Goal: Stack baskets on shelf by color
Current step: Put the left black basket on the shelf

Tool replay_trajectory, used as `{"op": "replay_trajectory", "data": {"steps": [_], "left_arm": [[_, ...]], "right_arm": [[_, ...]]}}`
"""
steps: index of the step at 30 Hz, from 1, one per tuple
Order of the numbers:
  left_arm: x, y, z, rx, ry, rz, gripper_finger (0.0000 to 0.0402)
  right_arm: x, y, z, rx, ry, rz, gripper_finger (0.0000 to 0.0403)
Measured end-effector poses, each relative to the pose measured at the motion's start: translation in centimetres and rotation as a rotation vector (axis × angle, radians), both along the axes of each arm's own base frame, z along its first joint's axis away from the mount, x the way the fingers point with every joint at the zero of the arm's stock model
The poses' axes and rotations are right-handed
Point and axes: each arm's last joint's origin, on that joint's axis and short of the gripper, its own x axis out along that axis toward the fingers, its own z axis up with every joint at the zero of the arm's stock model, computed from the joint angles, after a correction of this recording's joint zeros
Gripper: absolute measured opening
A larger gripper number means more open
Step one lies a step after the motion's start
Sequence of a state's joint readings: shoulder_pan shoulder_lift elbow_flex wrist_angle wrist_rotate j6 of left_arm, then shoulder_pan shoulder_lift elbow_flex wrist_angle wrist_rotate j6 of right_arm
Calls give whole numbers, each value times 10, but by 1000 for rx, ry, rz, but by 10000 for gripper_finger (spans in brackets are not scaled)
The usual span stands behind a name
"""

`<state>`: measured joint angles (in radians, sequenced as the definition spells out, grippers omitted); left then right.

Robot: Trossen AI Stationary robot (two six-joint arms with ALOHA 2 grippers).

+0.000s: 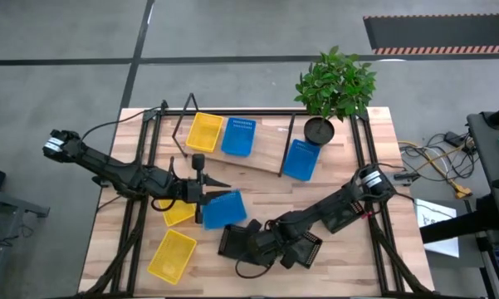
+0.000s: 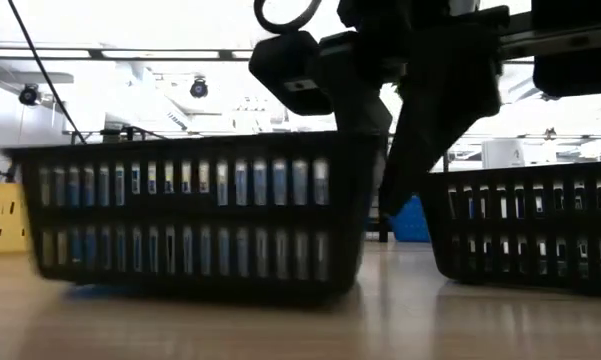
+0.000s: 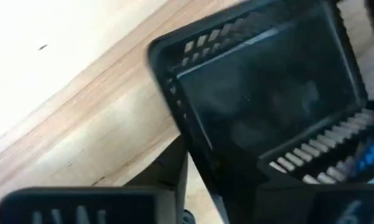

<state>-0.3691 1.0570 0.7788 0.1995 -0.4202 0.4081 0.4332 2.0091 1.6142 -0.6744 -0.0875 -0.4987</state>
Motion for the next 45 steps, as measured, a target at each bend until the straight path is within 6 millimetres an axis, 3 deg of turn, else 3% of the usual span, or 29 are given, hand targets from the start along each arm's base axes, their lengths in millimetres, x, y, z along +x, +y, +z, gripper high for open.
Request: {"op": "replay_trajectory", "data": {"steps": [5, 10, 19, 24, 31, 36, 45], "left_arm": [[0, 0, 0, 0, -2, 0, 46], [0, 0, 0, -1, -3, 0, 46], [-8, 5, -3, 25, 63, 66, 46], [-13, 7, 2, 14, 41, 70, 46], [-24, 11, 13, -85, -20, 82, 46], [-27, 12, 15, -169, -36, 90, 45], [-37, 14, 5, -209, -92, 87, 45]], "right_arm": [[1, 0, 5, -1, -15, 21, 16], [3, 2, 18, -4, -16, 31, 10], [7, 3, 70, 36, 19, -129, 9], [9, -4, 103, -53, -59, -367, 9], [9, -36, 131, -127, -74, -691, 9], [17, -70, 135, -157, -99, -865, 9], [30, -130, 135, -189, -111, -1019, 9]]}}
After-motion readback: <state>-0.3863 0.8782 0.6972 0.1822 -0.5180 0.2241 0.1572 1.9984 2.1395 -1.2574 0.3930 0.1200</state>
